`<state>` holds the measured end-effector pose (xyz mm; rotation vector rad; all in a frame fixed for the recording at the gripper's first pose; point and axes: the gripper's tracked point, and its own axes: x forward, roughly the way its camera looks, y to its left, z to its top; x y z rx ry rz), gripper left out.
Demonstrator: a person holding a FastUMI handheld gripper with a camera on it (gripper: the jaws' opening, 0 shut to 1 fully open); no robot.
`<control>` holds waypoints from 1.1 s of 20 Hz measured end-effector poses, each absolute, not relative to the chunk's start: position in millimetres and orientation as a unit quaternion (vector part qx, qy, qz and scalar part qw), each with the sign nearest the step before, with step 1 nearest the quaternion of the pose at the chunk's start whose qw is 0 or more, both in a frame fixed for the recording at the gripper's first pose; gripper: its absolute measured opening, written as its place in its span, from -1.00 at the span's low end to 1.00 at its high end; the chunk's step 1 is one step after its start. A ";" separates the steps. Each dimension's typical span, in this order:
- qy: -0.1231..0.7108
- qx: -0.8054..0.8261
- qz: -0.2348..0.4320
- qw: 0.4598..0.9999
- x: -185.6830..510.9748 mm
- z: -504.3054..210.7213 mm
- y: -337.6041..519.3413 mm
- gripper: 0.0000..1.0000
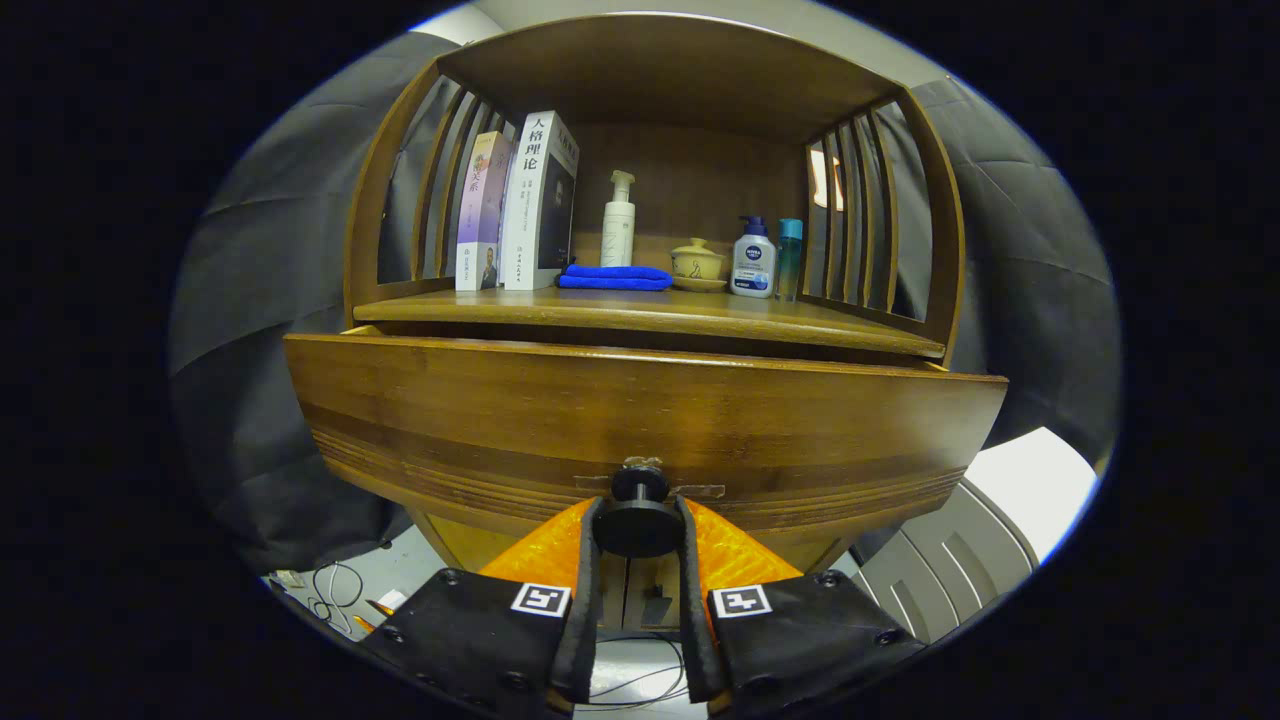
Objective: Pull open the drawer, take out the items inside it, and place them on the countertop above the cabinet.
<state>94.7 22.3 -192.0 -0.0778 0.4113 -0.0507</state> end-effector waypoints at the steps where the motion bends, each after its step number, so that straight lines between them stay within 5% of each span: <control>1: 0.204 -0.039 -0.026 0.978 91.2 -191.3 22.0 -0.24; 22: 0.211 -0.024 -0.033 0.977 14.8 -191.9 30.5 -0.24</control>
